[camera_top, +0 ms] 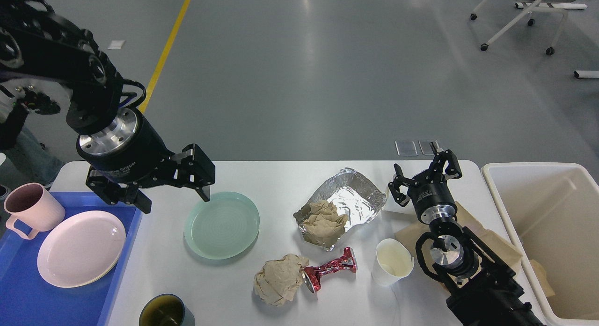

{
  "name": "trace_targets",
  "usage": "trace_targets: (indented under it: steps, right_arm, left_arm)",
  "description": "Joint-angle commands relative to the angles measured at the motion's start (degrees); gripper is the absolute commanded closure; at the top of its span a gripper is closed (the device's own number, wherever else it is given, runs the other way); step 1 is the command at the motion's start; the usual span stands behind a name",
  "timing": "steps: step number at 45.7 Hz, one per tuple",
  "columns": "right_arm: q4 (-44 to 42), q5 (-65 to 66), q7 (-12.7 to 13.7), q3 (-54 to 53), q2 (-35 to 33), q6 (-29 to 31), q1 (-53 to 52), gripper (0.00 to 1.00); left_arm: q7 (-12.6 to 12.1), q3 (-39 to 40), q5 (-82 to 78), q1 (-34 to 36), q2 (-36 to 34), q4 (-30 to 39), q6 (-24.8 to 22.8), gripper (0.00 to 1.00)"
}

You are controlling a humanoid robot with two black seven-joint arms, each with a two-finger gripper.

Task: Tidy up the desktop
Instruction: 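Lower the left gripper onto the dark green cup nearest the robot and grasp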

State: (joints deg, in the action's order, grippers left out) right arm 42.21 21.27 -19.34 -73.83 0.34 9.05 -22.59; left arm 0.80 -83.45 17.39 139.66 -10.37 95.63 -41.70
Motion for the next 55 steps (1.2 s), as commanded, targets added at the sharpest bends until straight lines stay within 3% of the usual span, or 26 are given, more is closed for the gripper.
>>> trace_targets:
  steps: [1, 17, 33, 41, 45, 55]
  right_arm:
    - [0.0, 0.0, 0.0, 0.0, 0.0, 0.0, 0.0, 0.00]
    - [0.0, 0.0, 0.0, 0.0, 0.0, 0.0, 0.0, 0.00]
    - [0.0, 0.0, 0.0, 0.0, 0.0, 0.0, 0.0, 0.00]
    - [0.0, 0.0, 0.0, 0.0, 0.0, 0.0, 0.0, 0.00]
    - [0.0, 0.0, 0.0, 0.0, 0.0, 0.0, -0.1, 0.00]
    - [0.0, 0.0, 0.0, 0.0, 0.0, 0.0, 0.0, 0.00]
  left_arm:
    - [0.3, 0.9, -5.3, -10.3, -0.2, -2.8, 0.8, 0.04]
    - [0.2, 7.9, -25.3, -33.8, -10.9, -3.7, 15.7, 0.06]
    - [0.1, 8.7, -37.5, -45.8, -11.3, -5.2, 28.1, 0.08]
    - [0.1, 9.1, -38.6, -48.4, -10.8, -7.0, 31.5, 0.18]
    - [0.1, 9.3, -38.7, -49.0, -10.4, -7.1, 31.8, 0.34]
    - [-0.1, 10.0, -39.8, -49.7, -10.0, -7.5, 31.0, 0.62]
